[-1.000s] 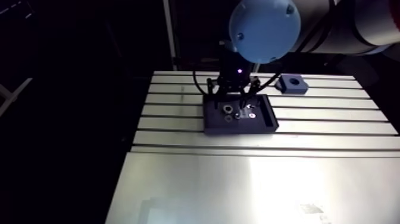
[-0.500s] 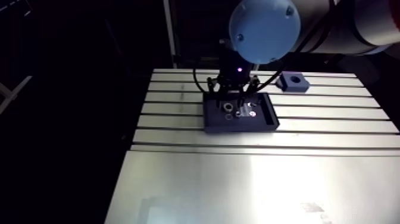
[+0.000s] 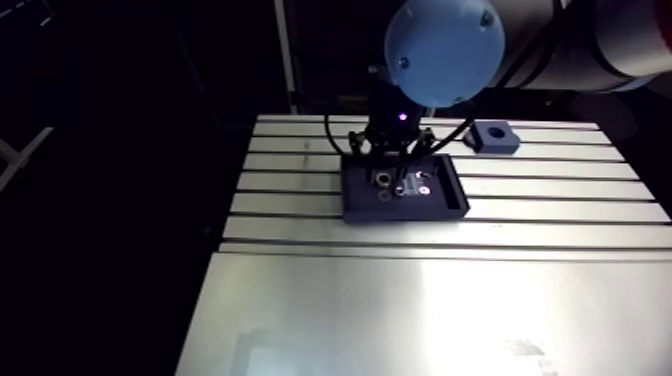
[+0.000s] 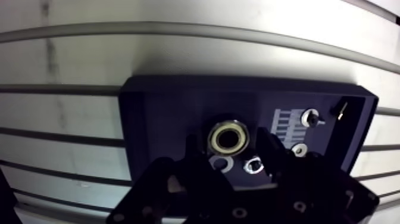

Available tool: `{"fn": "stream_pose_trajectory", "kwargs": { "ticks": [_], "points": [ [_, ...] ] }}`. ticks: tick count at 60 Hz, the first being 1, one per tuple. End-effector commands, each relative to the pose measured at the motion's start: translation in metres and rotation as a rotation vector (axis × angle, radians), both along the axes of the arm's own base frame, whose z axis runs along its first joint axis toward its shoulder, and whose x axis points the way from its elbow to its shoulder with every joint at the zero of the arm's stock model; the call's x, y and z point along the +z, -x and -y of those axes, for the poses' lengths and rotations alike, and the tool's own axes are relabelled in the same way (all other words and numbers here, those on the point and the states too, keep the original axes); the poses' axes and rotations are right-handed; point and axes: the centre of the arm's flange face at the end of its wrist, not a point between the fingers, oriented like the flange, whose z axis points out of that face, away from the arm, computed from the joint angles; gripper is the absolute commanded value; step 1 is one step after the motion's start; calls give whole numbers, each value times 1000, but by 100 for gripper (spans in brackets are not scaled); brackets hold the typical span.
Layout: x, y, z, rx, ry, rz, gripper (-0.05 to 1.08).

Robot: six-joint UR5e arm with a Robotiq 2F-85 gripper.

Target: Pick up the bearing and press it into the housing until flush.

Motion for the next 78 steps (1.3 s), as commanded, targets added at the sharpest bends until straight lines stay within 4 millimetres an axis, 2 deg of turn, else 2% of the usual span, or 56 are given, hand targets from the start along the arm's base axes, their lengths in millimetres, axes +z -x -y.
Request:
{"fn": "stream_pose_trajectory", "kwargs": {
  "ticks": [1,54,75,78],
  "points": [
    [0,0,0,1,0,0,48],
    [-1,0,0,2,0,0,54],
    [9,-1,6,11,3,-16,55],
    [17,0,7,17,-1,-28,55]
  ]
}}
